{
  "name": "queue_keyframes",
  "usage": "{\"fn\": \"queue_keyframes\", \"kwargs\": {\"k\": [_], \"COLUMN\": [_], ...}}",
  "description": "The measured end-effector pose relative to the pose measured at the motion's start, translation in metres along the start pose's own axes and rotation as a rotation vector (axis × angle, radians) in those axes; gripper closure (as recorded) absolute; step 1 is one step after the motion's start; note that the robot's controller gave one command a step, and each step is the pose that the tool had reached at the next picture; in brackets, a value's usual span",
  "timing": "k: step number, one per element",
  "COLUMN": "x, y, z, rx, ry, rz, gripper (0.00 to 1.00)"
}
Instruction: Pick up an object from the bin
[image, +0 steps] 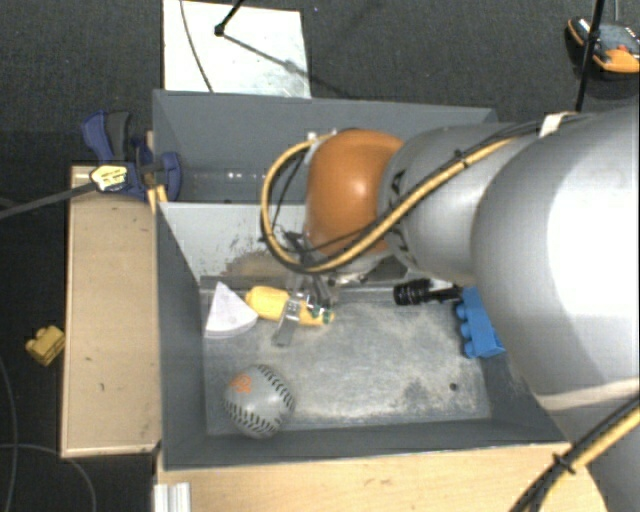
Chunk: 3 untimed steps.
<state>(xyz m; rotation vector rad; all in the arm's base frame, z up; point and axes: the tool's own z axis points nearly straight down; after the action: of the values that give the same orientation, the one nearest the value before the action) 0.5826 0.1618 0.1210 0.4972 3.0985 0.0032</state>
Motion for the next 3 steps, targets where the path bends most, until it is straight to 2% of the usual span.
{"fn": "queue_keyframes", "kwargs": {"k": [1,2,3], "x": [-0.0049,-0.0069,-0.0069], "y": [-0.0013,-0.004,-0.0039], "z": [0.0469,0.0476,0.0476], "rx": [-0.002,-0.003,-0.003], "ry": [-0.004,0.001,0.001], "rz": [0.061,0.338,0.338], "gripper": [0.0,1.0,1.0]}}
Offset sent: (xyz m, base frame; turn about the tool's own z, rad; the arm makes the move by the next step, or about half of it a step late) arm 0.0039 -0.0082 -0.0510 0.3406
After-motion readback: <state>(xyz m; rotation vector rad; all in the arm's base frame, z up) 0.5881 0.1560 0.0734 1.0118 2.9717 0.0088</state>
